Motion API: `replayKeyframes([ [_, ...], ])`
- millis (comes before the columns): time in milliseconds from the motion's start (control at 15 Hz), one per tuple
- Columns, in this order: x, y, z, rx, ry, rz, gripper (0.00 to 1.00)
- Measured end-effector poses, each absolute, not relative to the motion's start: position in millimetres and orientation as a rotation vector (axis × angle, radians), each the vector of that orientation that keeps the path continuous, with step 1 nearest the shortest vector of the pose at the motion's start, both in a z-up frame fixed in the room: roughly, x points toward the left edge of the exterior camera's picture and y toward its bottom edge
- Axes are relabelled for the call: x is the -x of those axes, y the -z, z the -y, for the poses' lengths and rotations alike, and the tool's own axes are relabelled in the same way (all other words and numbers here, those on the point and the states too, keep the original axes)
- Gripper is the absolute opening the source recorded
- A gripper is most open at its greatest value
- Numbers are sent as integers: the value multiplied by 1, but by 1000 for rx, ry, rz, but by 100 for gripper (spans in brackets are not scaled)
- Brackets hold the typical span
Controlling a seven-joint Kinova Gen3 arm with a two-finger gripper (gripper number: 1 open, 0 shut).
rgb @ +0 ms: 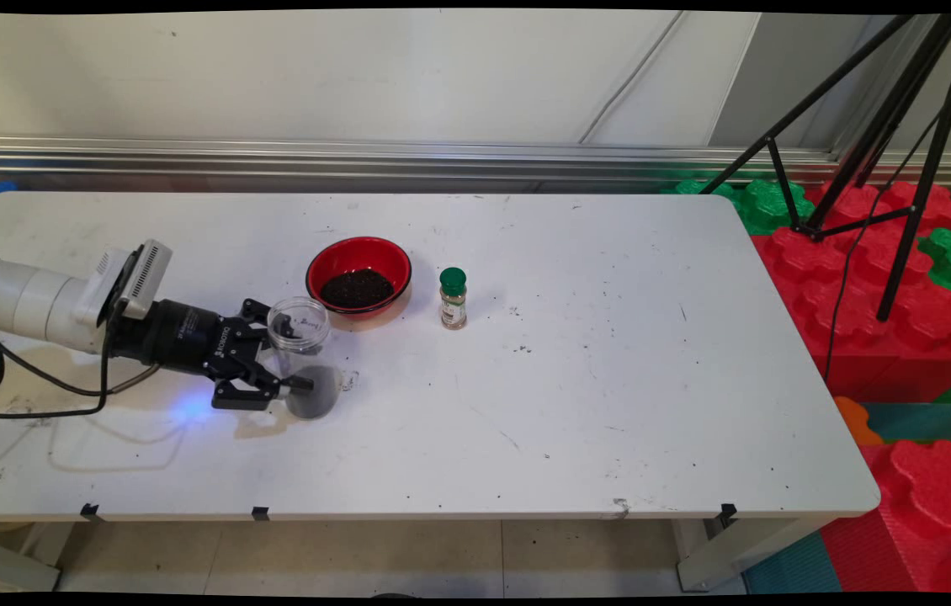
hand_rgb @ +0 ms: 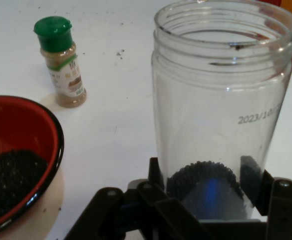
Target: Place the picked object on the table
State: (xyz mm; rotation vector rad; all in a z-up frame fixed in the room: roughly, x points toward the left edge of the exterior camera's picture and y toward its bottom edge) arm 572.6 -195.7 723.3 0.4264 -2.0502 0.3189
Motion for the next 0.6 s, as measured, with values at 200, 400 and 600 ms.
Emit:
replayKeyframes([
  [200, -575, -719, 193, -445, -322, 2051, 0],
  [400, -577, -717, 192, -456, -325, 2051, 0],
  [600, -580, -716, 190, -467, -326, 2048, 100],
])
